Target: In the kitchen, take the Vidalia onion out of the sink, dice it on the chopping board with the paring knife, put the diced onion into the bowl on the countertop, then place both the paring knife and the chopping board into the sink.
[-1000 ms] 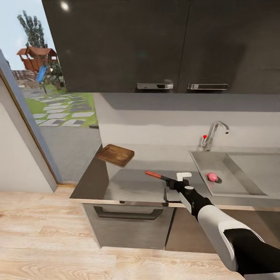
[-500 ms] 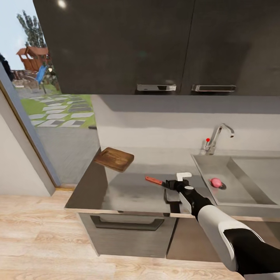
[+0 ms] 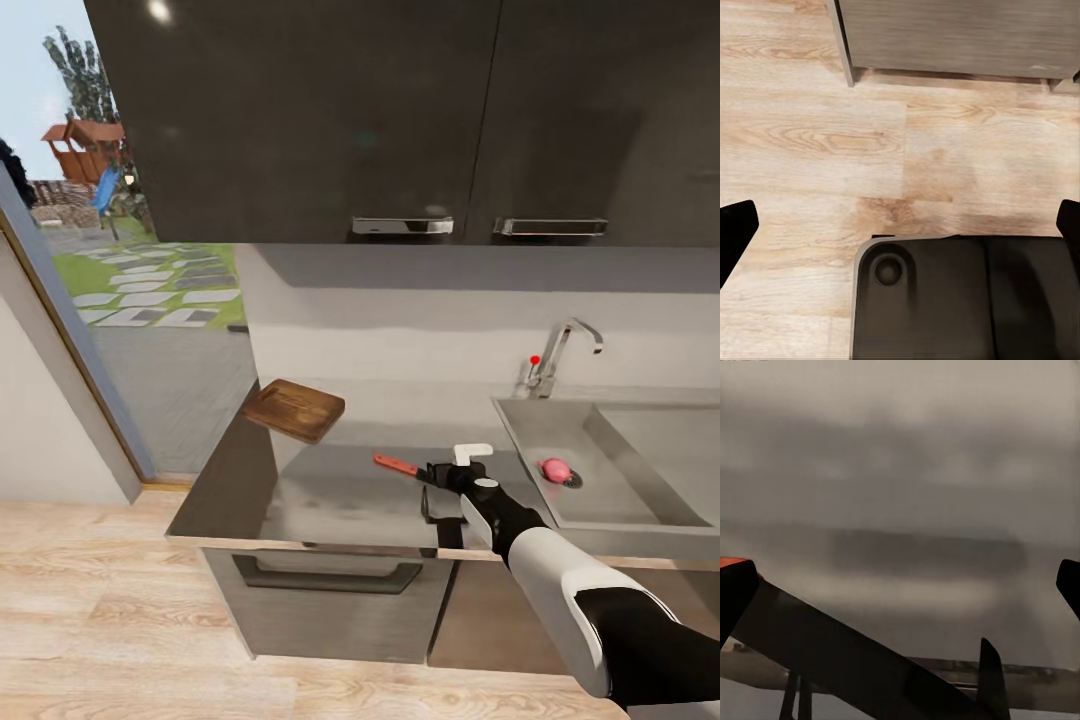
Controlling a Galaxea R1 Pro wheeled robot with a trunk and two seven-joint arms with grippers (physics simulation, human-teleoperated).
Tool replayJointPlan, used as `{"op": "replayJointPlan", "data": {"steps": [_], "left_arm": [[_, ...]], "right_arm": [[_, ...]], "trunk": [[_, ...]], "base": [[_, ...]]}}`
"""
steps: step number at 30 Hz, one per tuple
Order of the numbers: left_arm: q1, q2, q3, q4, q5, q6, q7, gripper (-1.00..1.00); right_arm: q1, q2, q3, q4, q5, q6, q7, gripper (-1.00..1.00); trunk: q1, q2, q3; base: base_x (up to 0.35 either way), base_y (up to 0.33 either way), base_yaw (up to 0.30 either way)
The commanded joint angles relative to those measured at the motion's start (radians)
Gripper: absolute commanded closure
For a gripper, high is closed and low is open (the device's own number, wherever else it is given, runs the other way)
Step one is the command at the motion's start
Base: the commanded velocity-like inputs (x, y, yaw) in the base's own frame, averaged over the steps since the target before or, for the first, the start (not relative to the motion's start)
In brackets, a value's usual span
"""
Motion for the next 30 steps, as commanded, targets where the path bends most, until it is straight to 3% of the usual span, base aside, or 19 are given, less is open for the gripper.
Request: {"op": "replayJointPlan", "data": {"steps": [1,11,30], "left_arm": [[0.0,0.0,0.0,0.002,0.002,-0.001,-0.001,-1.0],[0.0,0.0,0.0,0.009,0.002,-0.003,-0.001,-1.0],[0.0,0.0,0.0,0.015,0.002,-0.002,0.0,-1.0]], "right_arm": [[-0.001,0.0,0.006,-0.001,0.0,0.004,-0.005,-1.0],[-0.001,0.001,0.006,-0.001,0.0,0.004,-0.004,-1.0],[-0.001,0.001,0.006,-0.001,0.0,0.004,-0.005,-1.0]], "trunk": [[0.001,-0.002,-0.002],[0.001,-0.002,-0.002],[0.001,-0.002,-0.006]], "base": [[0.027,0.0,0.0],[0.122,0.0,0.0],[0.006,0.0,0.0]]}}
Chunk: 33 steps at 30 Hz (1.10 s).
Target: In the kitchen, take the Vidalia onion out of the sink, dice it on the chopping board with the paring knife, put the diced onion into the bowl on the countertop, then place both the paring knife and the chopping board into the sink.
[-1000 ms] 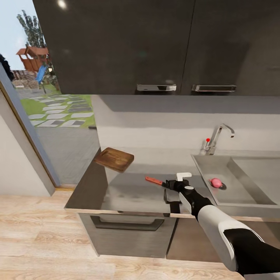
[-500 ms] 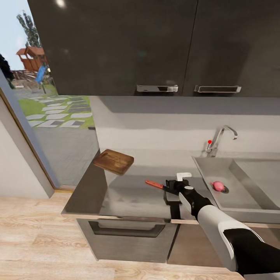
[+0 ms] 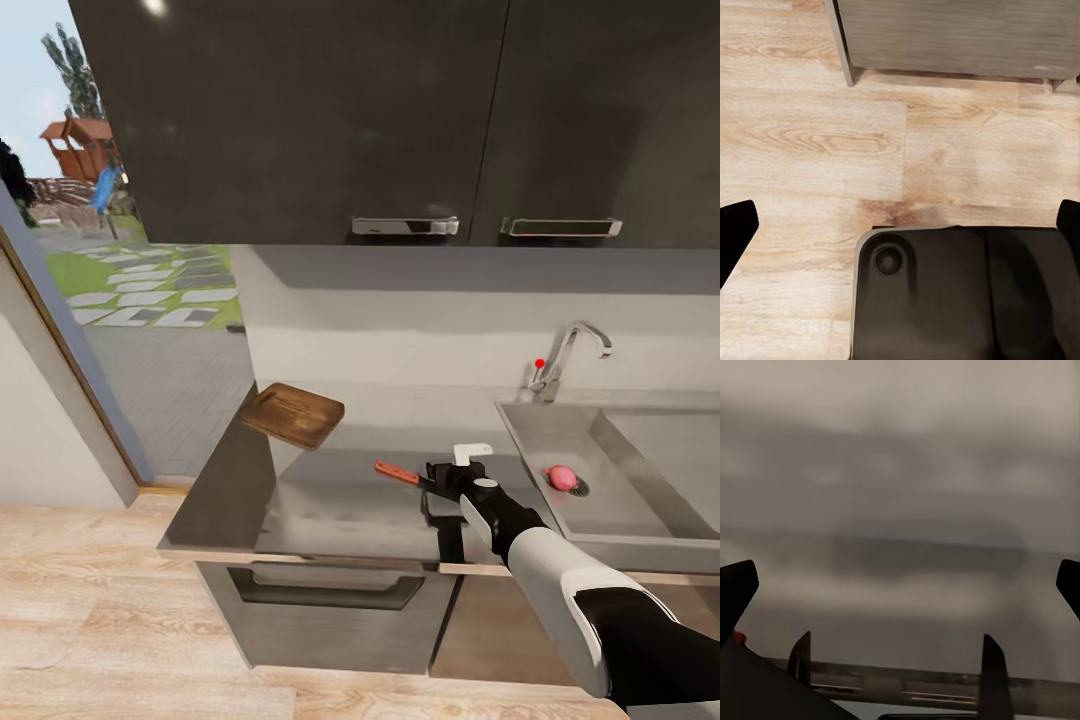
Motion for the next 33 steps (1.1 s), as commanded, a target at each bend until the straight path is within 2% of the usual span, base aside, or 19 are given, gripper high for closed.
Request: {"op": "replayJointPlan", "data": {"steps": [1,33], "left_arm": [[0.0,0.0,0.0,-0.001,0.002,-0.001,0.0,-1.0],[0.0,0.0,0.0,0.001,0.002,-0.001,0.0,-1.0]], "right_arm": [[-0.001,0.0,0.006,-0.001,0.0,0.004,-0.005,-1.0],[-0.001,0.0,0.006,-0.001,0.0,0.004,-0.005,-1.0]], "trunk": [[0.001,-0.002,-0.003],[0.001,-0.002,-0.023]], "base": [[0.0,0.0,0.0],[0.0,0.0,0.0]]}}
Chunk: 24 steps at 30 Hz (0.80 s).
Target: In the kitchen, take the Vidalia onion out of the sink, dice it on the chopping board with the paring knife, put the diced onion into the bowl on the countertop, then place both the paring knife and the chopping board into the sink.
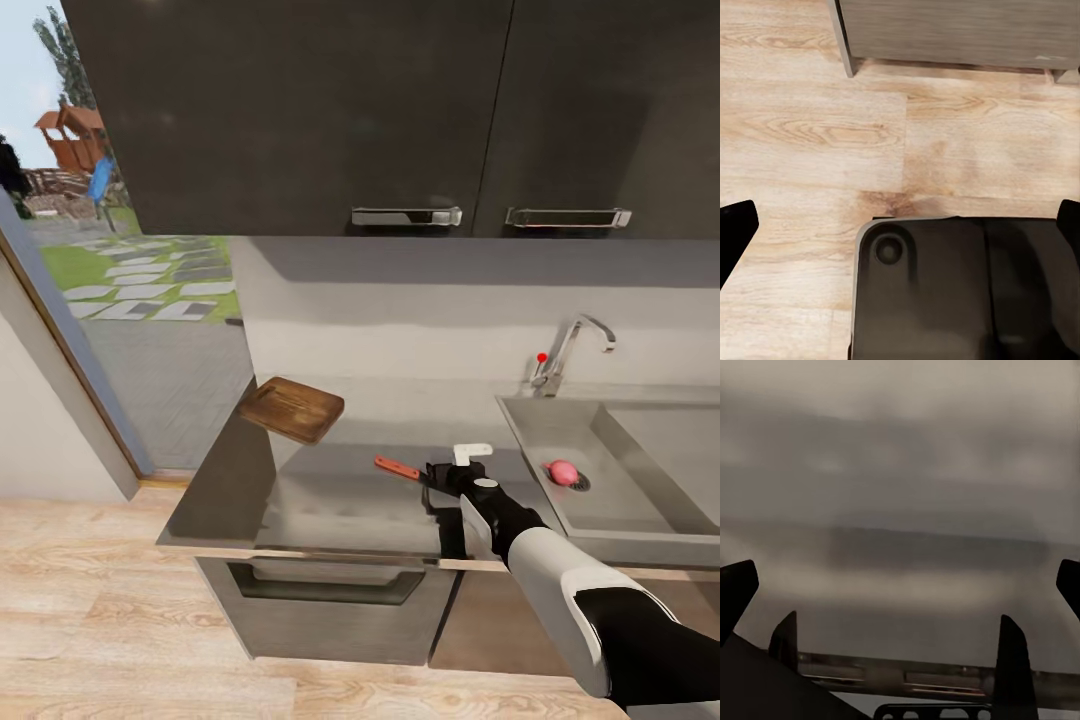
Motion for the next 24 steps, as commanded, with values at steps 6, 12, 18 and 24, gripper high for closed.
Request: {"op": "replayJointPlan", "data": {"steps": [6,12,18,24], "left_arm": [[0.0,0.0,0.0,-0.001,0.002,-0.001,-0.001,-1.0],[0.0,0.0,0.0,-0.001,0.002,-0.002,-0.001,-1.0],[0.0,0.0,0.0,-0.001,0.002,-0.002,0.0,-1.0],[0.0,0.0,0.0,-0.001,0.002,-0.001,0.0,-1.0]], "right_arm": [[-0.001,0.0,0.006,-0.001,0.0,0.004,-0.005,-1.0],[-0.001,0.0,0.006,-0.001,0.0,0.004,-0.005,-1.0],[-0.001,0.0,0.006,-0.001,0.0,0.004,-0.005,-1.0],[-0.001,0.0,0.006,-0.001,0.0,0.004,-0.005,-1.0]], "trunk": [[0.001,-0.002,-0.002],[0.001,-0.002,-0.002],[0.001,-0.002,-0.002],[0.001,-0.002,-0.002]], "base": [[-0.085,0.048,0.0],[-0.018,0.011,0.0],[-0.002,0.001,0.0],[0.0,0.0,0.0]]}}
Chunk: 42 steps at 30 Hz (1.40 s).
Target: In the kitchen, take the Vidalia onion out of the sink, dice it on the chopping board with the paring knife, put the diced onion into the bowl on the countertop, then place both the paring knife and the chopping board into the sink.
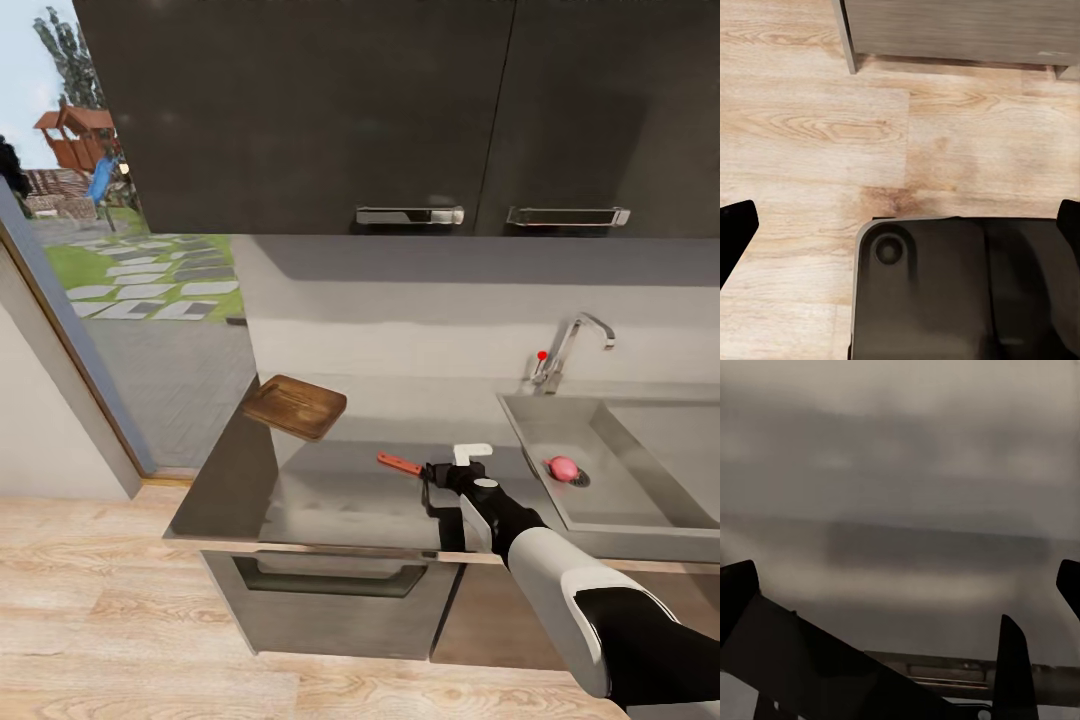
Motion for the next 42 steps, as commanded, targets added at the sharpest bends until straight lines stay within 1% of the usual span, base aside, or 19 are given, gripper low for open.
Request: {"op": "replayJointPlan", "data": {"steps": [1,17,27,42], "left_arm": [[0.0,0.0,0.0,-0.001,0.002,-0.001,0.0,-1.0],[0.0,0.0,0.0,-0.001,0.002,0.0,0.0,-1.0],[0.0,0.0,0.0,-0.001,0.002,-0.001,0.001,-1.0],[0.0,0.0,0.0,-0.001,0.002,-0.002,0.0,-1.0]], "right_arm": [[-0.001,0.0,0.006,-0.001,0.0,0.003,-0.005,-1.0],[-0.001,0.0,0.006,-0.001,0.0,0.003,-0.005,-1.0],[-0.001,0.0,0.006,-0.001,0.0,0.004,-0.005,-1.0],[-0.001,0.0,0.006,-0.001,0.0,0.004,-0.005,-1.0]], "trunk": [[0.001,-0.002,-0.002],[0.001,-0.002,-0.002],[0.001,-0.002,-0.002],[0.001,-0.002,-0.002]], "base": [[0.0,0.0,0.0],[0.001,0.0,0.0],[0.153,-0.058,0.0],[0.015,-0.007,0.0]]}}
